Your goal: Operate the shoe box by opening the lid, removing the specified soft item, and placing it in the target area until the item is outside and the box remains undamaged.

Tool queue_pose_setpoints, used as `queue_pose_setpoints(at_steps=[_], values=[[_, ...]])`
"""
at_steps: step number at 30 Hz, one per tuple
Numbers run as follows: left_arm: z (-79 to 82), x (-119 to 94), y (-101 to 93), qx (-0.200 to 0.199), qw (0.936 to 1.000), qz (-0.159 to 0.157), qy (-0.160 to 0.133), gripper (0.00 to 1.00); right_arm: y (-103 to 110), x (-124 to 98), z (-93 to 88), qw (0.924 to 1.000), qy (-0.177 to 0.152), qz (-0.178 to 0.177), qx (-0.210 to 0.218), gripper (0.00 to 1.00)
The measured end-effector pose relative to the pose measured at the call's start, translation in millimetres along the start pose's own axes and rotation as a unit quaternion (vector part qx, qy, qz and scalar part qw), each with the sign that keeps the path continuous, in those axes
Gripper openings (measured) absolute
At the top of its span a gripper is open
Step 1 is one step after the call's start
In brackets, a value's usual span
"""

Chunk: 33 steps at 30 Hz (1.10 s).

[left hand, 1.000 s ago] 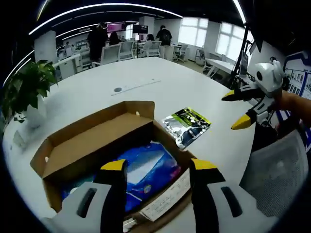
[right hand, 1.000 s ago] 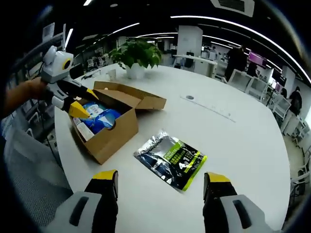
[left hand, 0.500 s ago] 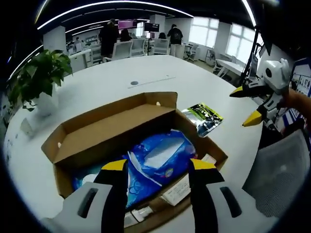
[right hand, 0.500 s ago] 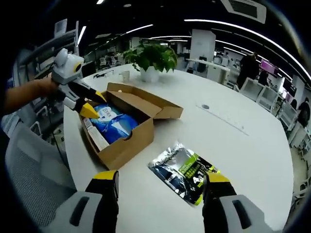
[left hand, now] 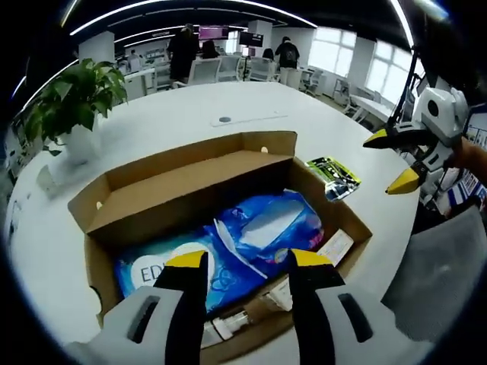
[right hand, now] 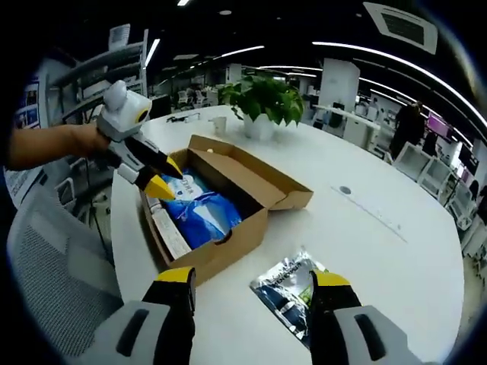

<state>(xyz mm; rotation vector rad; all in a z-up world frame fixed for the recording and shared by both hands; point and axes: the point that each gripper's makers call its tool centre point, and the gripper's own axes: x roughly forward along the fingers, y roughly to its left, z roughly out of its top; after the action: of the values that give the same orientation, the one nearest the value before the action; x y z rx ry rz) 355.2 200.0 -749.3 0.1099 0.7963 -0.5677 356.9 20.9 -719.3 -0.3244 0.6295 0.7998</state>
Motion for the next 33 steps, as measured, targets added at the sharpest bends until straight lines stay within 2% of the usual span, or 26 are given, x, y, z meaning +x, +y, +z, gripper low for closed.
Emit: queue_pose_setpoints(at_steps=[7,12,17,33], values=[[0.1,2,-4.6,0.004,0.9999,-0.013,-0.001,0.36,7,12,11.5,0.9997,-0.009,0.013,-0.018,0.50],[5.4,5,-8.7,0.013,0.9996,-0.024,-0.002,0.34,12,23,19.3,0.9985,-0.015,0.020,-0.049,0.45],[9.3,10,-14.3,0.025,0.9990,-0.038,0.002,0.33,15,33,26.5,0.9977,-0.021,0.029,-0.057,0.42],[14.0,37,-21.3,0.070,0.9941,-0.078,0.028,0.24,28,73,39.2,0.9942,-0.007,0.057,-0.090,0.30]])
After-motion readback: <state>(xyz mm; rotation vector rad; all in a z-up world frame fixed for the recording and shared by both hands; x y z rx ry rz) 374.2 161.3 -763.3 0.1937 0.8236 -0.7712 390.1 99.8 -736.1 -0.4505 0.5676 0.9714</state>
